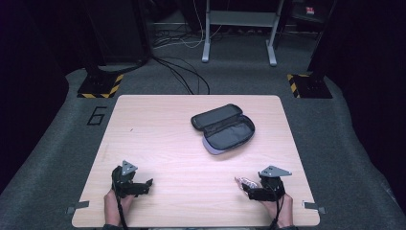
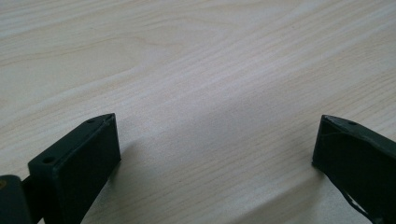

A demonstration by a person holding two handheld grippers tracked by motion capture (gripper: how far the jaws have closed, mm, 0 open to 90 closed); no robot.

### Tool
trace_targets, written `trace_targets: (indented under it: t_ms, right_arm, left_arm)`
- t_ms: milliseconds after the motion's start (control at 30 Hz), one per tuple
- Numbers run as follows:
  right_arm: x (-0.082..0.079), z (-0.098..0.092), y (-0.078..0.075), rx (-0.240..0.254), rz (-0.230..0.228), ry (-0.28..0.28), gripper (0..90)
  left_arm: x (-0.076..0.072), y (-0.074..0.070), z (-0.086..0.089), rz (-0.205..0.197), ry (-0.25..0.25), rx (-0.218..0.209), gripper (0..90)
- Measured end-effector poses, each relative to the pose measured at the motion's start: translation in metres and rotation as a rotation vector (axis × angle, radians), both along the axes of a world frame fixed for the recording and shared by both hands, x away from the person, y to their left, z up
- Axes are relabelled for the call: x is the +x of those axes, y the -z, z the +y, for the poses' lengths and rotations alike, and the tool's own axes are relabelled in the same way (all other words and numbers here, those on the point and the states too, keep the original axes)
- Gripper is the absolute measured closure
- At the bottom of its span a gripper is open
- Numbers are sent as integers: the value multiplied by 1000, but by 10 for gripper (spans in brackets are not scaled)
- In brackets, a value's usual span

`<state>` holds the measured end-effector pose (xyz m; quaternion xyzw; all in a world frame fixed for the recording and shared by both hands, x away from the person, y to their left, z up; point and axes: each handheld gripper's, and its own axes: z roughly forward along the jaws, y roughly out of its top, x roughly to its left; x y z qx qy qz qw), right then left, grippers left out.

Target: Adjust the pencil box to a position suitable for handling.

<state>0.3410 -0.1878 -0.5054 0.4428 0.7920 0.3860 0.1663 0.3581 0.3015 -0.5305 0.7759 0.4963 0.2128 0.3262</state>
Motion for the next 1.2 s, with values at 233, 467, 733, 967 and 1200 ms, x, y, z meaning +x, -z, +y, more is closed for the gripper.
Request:
trace_targets:
  t_ms: [233,467,733,967,1200]
  right_arm:
    - [23,-13,-13,14,-10,6,139]
    - [46,-21,-21,16,4,9,139]
    - [75,-25,-31,0,11,15,142]
    - [97,-25,-36,5,12,26,143]
    - [117,-23,-38,7,11,25,145]
  left_arm:
    - [0,0,0,0,0,0,8]
    - [0,0,0,-1,0,0,8]
    - [0,0,1,4,9,10,8]
    - [0,0,1,4,8,9,8]
    - [0,0,1,5,8,10,8]
